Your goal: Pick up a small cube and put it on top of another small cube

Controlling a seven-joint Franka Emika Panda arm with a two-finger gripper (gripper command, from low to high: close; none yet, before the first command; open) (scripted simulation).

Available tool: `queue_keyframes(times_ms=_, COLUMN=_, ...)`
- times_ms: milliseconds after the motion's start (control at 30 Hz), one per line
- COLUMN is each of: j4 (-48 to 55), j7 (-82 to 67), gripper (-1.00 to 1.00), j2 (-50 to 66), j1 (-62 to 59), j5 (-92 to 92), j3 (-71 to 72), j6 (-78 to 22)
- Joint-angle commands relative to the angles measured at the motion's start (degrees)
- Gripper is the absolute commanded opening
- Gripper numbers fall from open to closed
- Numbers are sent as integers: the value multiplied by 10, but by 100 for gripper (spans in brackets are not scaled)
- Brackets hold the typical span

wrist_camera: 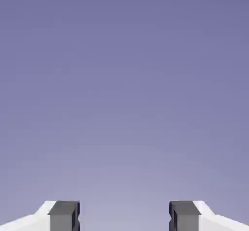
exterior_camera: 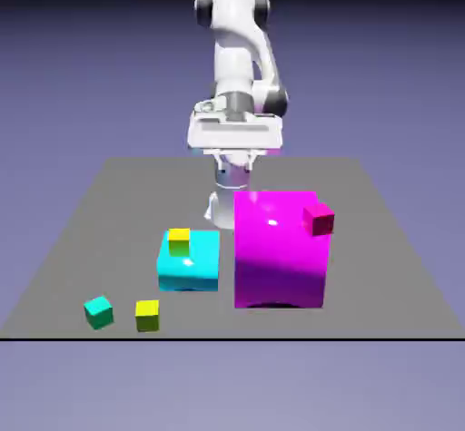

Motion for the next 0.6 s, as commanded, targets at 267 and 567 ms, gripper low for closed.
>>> queue_keyframes(times_ms=267, j4=111, j7=-111, gripper=0, j2=187, j1=-14, j5=40, j3=-58, j6=-86)
queue_keyframes(times_ms=567, j4=223, j7=-223, gripper=0, j2=374, j1=-28, j5=80, j3=-116, j6=-172)
